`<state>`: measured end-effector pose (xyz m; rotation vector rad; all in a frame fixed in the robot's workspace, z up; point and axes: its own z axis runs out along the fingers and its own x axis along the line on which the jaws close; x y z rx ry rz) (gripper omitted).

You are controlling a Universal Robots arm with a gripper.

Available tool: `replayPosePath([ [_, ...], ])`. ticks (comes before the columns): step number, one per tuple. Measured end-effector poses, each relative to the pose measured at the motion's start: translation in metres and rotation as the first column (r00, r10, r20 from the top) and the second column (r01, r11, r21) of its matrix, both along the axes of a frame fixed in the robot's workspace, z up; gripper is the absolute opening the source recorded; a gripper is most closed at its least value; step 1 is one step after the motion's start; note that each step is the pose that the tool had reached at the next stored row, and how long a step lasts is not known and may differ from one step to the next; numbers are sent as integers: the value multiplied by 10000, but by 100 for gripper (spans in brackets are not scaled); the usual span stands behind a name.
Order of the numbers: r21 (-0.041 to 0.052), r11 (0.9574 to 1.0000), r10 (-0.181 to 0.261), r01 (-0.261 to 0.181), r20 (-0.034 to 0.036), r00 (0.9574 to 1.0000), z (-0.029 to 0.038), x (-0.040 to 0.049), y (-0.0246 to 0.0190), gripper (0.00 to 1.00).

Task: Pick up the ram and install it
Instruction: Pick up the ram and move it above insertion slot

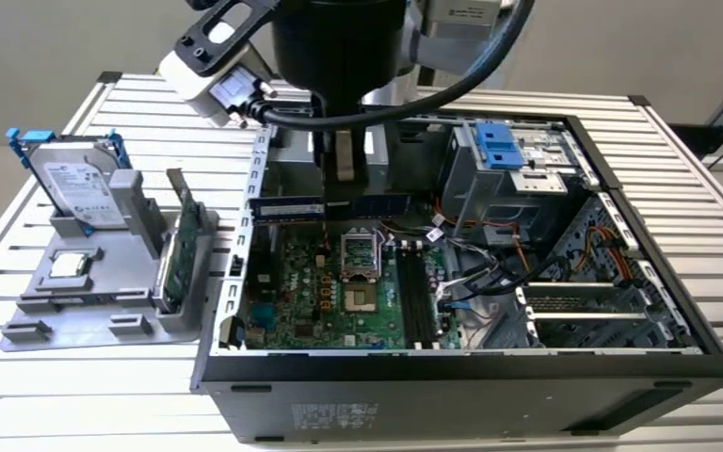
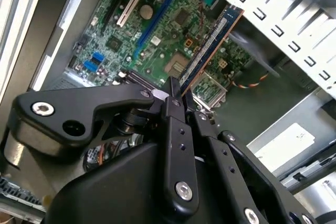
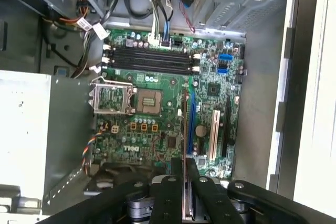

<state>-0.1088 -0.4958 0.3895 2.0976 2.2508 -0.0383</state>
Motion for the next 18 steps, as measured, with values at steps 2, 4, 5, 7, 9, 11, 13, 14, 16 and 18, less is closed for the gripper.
replayPosePath([
  [2,0,10000,-1,1,-2,10000,0,59,0,0],
  [4,0,10000,-1,1,-3,10000,0,115,0,0],
  [5,1,10000,0,0,-4,10000,0,143,0,0],
  [7,0,10000,-1,1,-5,10000,0,200,0,0],
  [9,0,10000,-1,1,-7,10000,0,255,0,0],
  [11,0,10000,-1,1,-8,10000,0,309,0,0],
  [13,0,10000,-1,1,-8,10000,0,358,0,0],
  [14,0,10000,-1,1,-9,10000,0,382,0,0],
  [16,0,10000,0,0,-9,10000,0,433,0,0],
  [18,0,10000,0,0,-10,10000,0,482,0,0],
])
